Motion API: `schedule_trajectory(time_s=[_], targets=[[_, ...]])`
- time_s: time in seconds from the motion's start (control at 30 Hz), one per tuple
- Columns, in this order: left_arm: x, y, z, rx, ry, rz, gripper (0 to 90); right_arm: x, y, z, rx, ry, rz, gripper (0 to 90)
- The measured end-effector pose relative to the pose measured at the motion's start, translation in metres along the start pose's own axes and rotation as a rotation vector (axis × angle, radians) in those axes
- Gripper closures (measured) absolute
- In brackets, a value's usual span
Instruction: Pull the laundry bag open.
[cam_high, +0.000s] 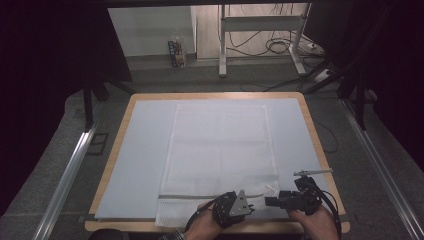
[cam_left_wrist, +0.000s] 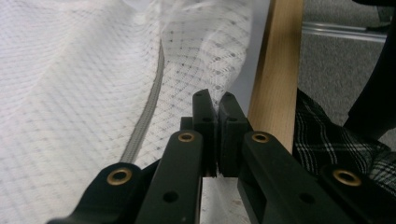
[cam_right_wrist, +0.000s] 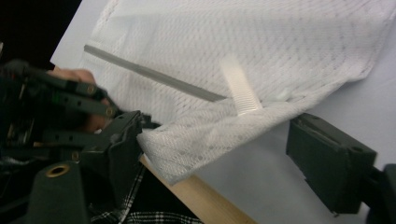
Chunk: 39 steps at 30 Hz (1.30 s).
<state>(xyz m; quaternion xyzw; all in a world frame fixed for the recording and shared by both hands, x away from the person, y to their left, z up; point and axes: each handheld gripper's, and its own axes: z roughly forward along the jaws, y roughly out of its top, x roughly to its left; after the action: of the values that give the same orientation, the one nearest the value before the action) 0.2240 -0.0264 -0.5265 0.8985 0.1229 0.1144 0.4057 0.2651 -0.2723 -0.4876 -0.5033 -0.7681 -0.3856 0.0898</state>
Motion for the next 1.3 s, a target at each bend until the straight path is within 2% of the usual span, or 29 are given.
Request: schedule_trajectory(time_s=[0.07,0.1,0.13,0.17,0.2,0.23,0.3,0.33,0.37,0.4,0.43,0.47,0.5,0.57,0.63,0.67,0.7,0.73,0.77,0.8,0.87,0.9,1.0,1.03,1.1,1.13,1.17,1.23,1.3], targets=[[-0.001,0.0,0.0,0.0,0.003,0.001,88.5,-0.001,0.002,0.001,0.002,0.0,0.009,22.6],[-0.001,0.0,0.001,0.0,0.002,0.0,88.4,-0.001,0.004,0.003,0.012,-0.018,0.001,29.8],[-0.001,-0.001,0.001,-0.002,0.0,-0.004,88.4,-0.001,0.004,0.003,0.012,-0.018,0.001,29.8],[0.0,-0.001,0.001,0.0,-0.005,-0.005,88.5,-0.001,0.004,0.005,0.031,-0.026,-0.015,37.4],[0.0,-0.001,0.001,0.0,-0.005,-0.005,88.4,-0.001,0.004,0.005,0.031,-0.026,-0.015,37.4],[0.001,-0.001,0.001,0.0,-0.007,-0.008,88.4,-0.001,0.003,0.007,0.039,-0.046,-0.03,47.8],[0.001,-0.002,0.001,-0.001,-0.012,-0.015,88.3,-0.002,0.002,0.007,0.05,-0.038,-0.033,58.4],[0.001,-0.002,0.002,-0.008,-0.018,-0.029,88.3,-0.002,0.002,0.007,0.05,-0.038,-0.033,58.4],[0.004,-0.003,0.002,-0.014,-0.041,-0.059,86.7,-0.003,0.0,0.006,0.052,-0.031,-0.044,71.1],[0.004,-0.003,0.002,-0.014,-0.041,-0.059,85.0,-0.003,0.0,0.006,0.052,-0.031,-0.044,71.1],[0.005,-0.003,0.002,-0.015,-0.055,-0.07,82.3,-0.003,-0.002,0.006,0.055,-0.029,-0.051,78.1],[0.006,-0.003,0.001,-0.016,-0.065,-0.079,78.4,-0.004,-0.003,0.006,0.059,-0.035,-0.065,80.1],[0.009,-0.004,0.0,-0.012,-0.094,-0.095,74.7,-0.004,-0.004,0.006,0.066,-0.044,-0.08,81.0],[0.01,-0.004,-0.001,-0.01,-0.099,-0.099,71.1,-0.004,-0.005,0.007,0.07,-0.051,-0.09,81.6],[0.013,-0.004,-0.005,-0.01,-0.115,-0.107,61.5,-0.004,-0.007,0.006,0.07,-0.058,-0.105,82.1],[0.016,-0.004,-0.01,-0.01,-0.112,-0.117,52.0,-0.005,-0.008,0.005,0.064,-0.063,-0.129,82.4],[0.016,-0.004,-0.01,-0.01,-0.112,-0.117,48.2,-0.005,-0.008,0.005,0.061,-0.067,-0.145,82.5],[0.018,-0.004,-0.012,-0.011,-0.114,-0.118,48.2,-0.005,-0.008,0.005,0.061,-0.067,-0.145,82.5],[0.022,-0.004,-0.016,-0.013,-0.111,-0.126,41.4,-0.004,-0.009,0.004,0.061,-0.078,-0.174,82.5],[0.022,-0.004,-0.016,-0.013,-0.111,-0.126,38.8,-0.004,-0.009,0.004,0.061,-0.078,-0.174,82.5],[0.027,-0.004,-0.018,-0.009,-0.105,-0.129,36.8,-0.004,-0.011,0.003,0.06,-0.085,-0.191,82.6],[0.031,-0.003,-0.019,-0.004,-0.093,-0.132,32.1,-0.004,-0.012,0.003,0.06,-0.093,-0.214,82.6],[0.035,-0.002,-0.019,0.002,-0.088,-0.128,27.7,-0.005,-0.013,0.002,0.059,-0.095,-0.23,82.7],[0.038,-0.001,-0.018,-0.007,-0.091,-0.149,26.4,-0.005,-0.013,0.002,0.052,-0.089,-0.254,82.8],[0.043,0.0,-0.02,-0.012,-0.097,-0.16,23.6,-0.005,-0.014,0.001,0.044,-0.085,-0.284,82.8],[0.043,0.0,-0.02,-0.012,-0.097,-0.16,22.5,-0.005,-0.014,0.001,0.044,-0.085,-0.284,82.8],[0.048,0.002,-0.023,-0.019,-0.102,-0.168,21.3,-0.005,-0.015,0.001,0.037,-0.082,-0.315,82.8],[0.051,0.004,-0.025,-0.017,-0.102,-0.172,19.5,-0.004,-0.016,0.001,0.035,-0.089,-0.343,82.8],[0.061,0.009,-0.031,-0.039,-0.11,-0.201,19.3,-0.002,-0.017,0.002,0.034,-0.094,-0.364,82.8]])
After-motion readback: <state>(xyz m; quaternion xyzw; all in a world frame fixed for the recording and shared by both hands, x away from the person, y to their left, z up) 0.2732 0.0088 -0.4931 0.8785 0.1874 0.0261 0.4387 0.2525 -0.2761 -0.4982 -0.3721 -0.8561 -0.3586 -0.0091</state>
